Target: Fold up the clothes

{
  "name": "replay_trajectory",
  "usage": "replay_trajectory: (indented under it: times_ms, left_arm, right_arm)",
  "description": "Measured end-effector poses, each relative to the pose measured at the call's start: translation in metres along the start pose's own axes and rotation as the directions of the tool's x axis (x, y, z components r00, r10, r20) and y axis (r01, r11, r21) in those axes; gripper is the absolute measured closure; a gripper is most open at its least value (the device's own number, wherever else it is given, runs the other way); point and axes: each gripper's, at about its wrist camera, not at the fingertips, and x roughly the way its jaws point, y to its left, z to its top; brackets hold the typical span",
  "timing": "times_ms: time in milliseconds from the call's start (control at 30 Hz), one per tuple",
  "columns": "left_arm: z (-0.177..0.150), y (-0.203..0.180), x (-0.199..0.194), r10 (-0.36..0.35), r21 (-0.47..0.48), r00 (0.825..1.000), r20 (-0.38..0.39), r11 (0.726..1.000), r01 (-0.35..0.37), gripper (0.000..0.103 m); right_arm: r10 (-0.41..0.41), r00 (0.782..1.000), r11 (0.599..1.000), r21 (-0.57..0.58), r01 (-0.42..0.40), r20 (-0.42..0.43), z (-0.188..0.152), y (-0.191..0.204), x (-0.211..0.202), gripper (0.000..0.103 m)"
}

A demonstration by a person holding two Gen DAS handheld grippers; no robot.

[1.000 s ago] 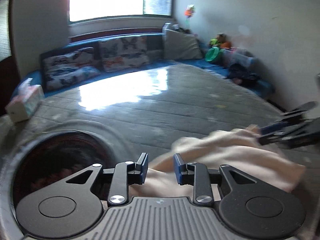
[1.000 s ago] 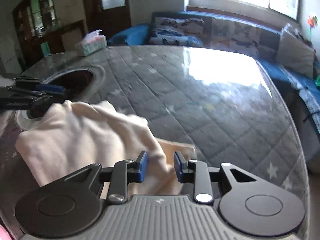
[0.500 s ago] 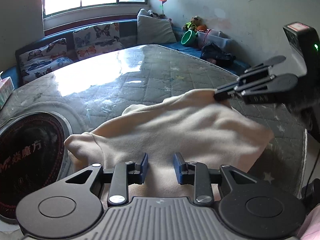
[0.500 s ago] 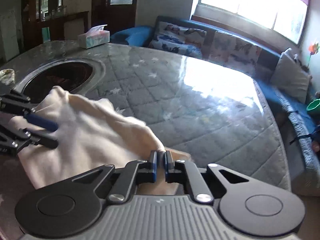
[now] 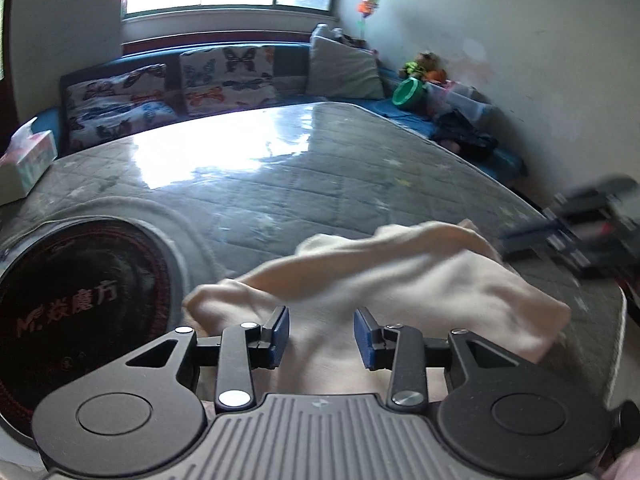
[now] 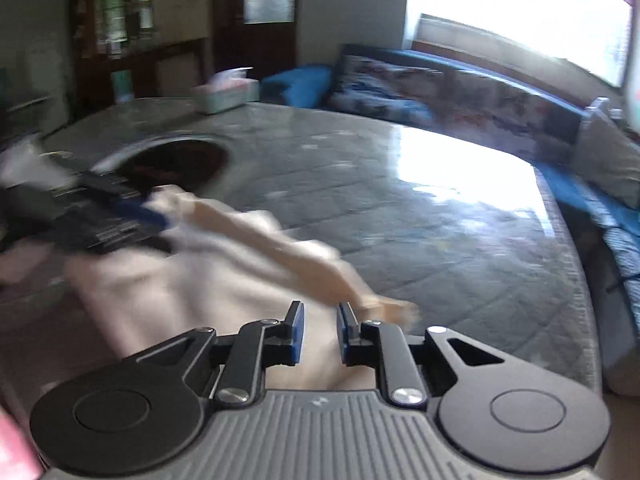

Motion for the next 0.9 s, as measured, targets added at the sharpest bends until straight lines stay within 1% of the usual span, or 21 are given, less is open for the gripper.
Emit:
replay_trajectory:
  times_ms: [100,200,267,367,467,567,667,767,900]
  left_arm:
    - [0.001,0.012,0.005,0.005,-0.034,1.000,-0.001,0.999,-0.005,0.064]
    - [0.004,0.020,0.006,0.014,-0.061,1.000,-0.004,0.998,-0.014,0.064]
    - [0.007,0.025,0.006,0.016,-0.079,1.000,-0.006,0.997,-0.016,0.064]
    - [0.014,0.025,0.005,0.012,-0.079,1.000,0.006,0.997,-0.011,0.064]
    - [0.020,0.018,0.010,0.005,-0.066,1.000,0.007,0.998,-0.004,0.064]
    - [0.024,0.009,0.020,0.008,-0.036,1.000,-0.009,0.999,-0.008,0.064]
    - [0.027,0.006,0.033,0.010,-0.036,1.000,-0.026,0.999,-0.011,0.064]
    - [0.028,0.006,0.044,0.029,-0.031,0.999,-0.044,0.999,-0.030,0.064]
    - [0.030,0.008,0.043,0.027,-0.049,0.999,-0.036,0.998,-0.029,0.063]
  right_arm:
    - [0.025,0.999,0.999,-0.023,-0.026,-0.046,-0.011,0.011,0.008,0.088]
    - [0.029,0.998,1.000,-0.003,-0.030,-0.061,-0.017,0.008,0.014,0.088]
    - [0.037,0.998,0.999,0.003,-0.037,-0.051,-0.010,0.005,0.010,0.088]
    - [0.020,0.999,1.000,-0.016,-0.021,-0.028,0.006,0.001,0.012,0.088]
    - [0.026,1.000,1.000,-0.015,-0.026,-0.008,0.022,-0.004,0.025,0.088]
    - [0.039,0.999,0.999,-0.011,-0.039,-0.015,0.033,-0.006,0.047,0.088]
    - [0.045,0.999,0.999,0.001,-0.045,-0.031,0.038,-0.006,0.069,0.088]
    - [0.042,0.998,0.999,0.030,-0.041,-0.040,0.036,-0.007,0.084,0.088]
    - [0.044,0.999,0.998,0.035,-0.043,-0.022,0.038,-0.007,0.077,0.088]
